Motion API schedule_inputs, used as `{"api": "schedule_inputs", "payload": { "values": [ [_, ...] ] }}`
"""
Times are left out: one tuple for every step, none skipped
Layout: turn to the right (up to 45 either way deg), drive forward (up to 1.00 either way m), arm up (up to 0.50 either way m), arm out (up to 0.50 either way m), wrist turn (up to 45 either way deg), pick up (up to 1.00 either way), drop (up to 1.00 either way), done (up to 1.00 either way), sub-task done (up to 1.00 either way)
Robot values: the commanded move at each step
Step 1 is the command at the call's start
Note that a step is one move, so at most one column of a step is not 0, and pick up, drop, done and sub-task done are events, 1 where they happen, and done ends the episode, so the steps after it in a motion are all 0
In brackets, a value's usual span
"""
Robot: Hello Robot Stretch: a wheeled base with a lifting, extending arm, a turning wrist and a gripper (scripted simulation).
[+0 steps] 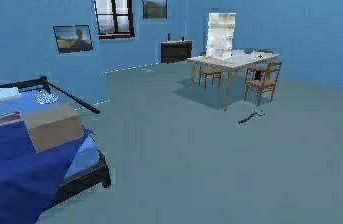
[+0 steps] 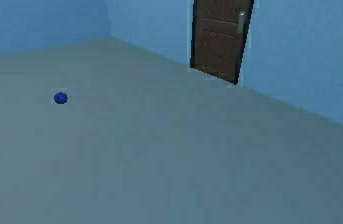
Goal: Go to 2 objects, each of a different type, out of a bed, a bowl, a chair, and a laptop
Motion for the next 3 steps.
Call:
{"api": "schedule_inputs", "payload": {
  "values": [
    [45.0, 0.00, 0.00, 0.00, 0.0, 0.00, 0.00, 0.00, 0.00],
    [0.0, 0.05, 0.00, 0.00, 0.0, 0.00, 0.00, 0.00, 0.00],
    [-45.0, 0.00, 0.00, 0.00, 0.0, 0.00, 0.00, 0.00, 0.00]
  ]
}}
